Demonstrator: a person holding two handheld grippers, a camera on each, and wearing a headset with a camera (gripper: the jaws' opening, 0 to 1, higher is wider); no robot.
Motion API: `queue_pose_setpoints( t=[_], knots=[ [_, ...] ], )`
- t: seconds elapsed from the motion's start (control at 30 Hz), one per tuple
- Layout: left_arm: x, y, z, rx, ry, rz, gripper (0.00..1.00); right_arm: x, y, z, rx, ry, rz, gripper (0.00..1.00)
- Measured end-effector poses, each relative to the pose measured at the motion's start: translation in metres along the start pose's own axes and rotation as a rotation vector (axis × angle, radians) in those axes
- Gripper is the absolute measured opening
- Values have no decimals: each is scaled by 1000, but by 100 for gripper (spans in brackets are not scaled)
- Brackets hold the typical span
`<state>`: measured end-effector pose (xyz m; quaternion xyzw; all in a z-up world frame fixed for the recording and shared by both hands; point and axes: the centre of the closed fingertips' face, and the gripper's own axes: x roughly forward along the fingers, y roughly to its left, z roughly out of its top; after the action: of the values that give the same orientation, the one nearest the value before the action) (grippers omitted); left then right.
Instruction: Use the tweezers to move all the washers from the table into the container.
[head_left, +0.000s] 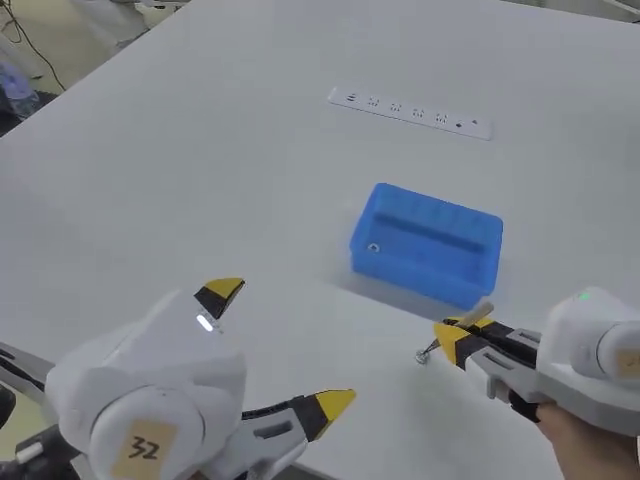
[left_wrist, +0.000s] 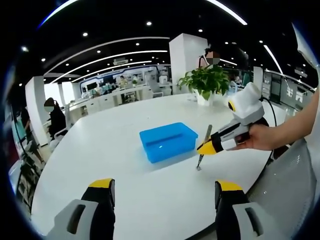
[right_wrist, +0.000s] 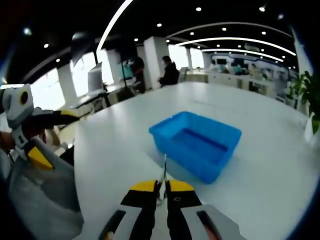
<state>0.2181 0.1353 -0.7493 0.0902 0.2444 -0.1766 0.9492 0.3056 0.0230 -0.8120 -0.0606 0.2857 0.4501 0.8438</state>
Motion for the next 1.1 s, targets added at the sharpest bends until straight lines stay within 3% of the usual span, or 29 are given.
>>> queue_pose_setpoints(
  t=[0.53,0.73,0.83,1.1],
  knots=[
    [-1,-1,1,2,-6,6,84,0,3,-3,-46,25,-1,4],
    [0,0,1,-3,-6,10,91,6,7,-2,-172,71,-19,4],
    [0,0,-1,-27,-8,4,96,8,11,-2,-198,87,-22,3],
    [-3,7,-1,-74,-7,19,99,9,4,-1,-163,103,-26,3]
  ],
)
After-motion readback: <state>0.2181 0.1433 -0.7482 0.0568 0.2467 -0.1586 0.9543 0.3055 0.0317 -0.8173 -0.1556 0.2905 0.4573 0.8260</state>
